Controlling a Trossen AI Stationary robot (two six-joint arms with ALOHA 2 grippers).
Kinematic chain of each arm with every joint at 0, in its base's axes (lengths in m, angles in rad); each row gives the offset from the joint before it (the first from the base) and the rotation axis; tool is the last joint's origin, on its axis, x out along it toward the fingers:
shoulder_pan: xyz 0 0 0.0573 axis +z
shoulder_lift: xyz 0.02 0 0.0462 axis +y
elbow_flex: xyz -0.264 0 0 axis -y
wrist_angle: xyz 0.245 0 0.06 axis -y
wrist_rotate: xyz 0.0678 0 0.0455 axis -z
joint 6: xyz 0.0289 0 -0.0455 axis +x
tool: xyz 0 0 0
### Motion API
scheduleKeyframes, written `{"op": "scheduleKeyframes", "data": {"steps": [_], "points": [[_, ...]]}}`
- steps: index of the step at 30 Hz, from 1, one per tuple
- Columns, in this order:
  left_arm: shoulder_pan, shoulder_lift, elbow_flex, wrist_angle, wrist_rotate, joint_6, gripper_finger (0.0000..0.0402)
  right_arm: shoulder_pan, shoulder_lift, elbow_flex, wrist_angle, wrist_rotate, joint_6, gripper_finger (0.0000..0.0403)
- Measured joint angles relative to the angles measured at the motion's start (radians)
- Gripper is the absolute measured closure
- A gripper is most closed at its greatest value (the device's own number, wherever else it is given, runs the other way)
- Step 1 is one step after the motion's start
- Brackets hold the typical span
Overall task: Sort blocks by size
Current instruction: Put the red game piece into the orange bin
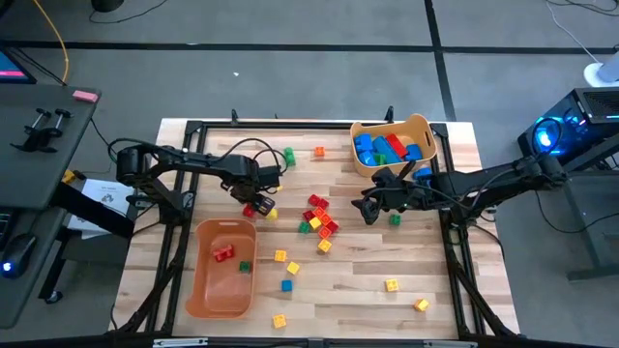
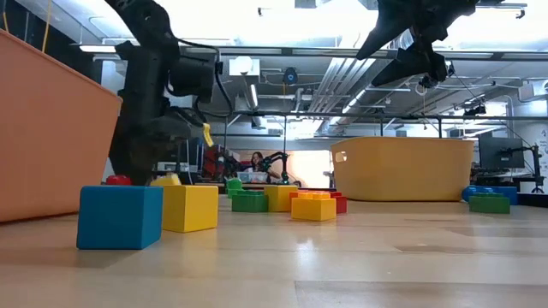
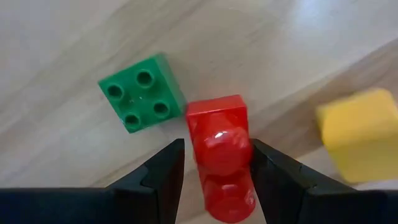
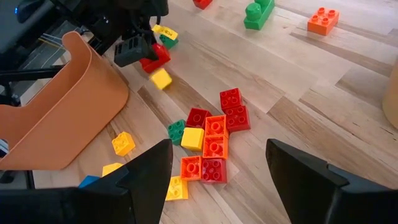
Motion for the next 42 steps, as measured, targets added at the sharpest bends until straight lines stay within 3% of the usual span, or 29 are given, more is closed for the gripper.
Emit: {"op": "scheduleKeyframes", "data": {"steps": [12, 21, 27, 36, 39, 42], "points": [[-0.002, -0.002, 0.001, 0.072, -0.012, 0.016, 0.0243, 0.0, 0.0, 0.0, -0.002, 0.0, -0.008, 0.0147], [-0.002, -0.004, 0.003, 0.089, -0.02, 0.019, 0.0335, 0.0, 0.0, 0.0, -0.003, 0.0, -0.009, 0.0147], [-0.002, -0.03, 0.02, 0.1, -0.066, 0.08, 0.0336, 0.0, 0.0, 0.0, -0.004, 0.0, -0.017, 0.0147], [-0.04, -0.27, 0.15, 0.119, -0.15, 0.218, 0.0336, 0.0, 0.0, 0.0, -0.004, 0.102, -0.04, 0.0147], [-0.128, -0.379, 0.154, 0.114, -0.117, 0.187, 0.0336, 0.0, 0.0, 0.0, -0.001, 0.141, -0.062, 0.0147], [-0.276, -0.477, 0.154, 0.103, -0.113, 0.063, 0.0337, -0.004, 0.0, 0.0, 0.0, 0.156, -0.099, 0.0147]]}}
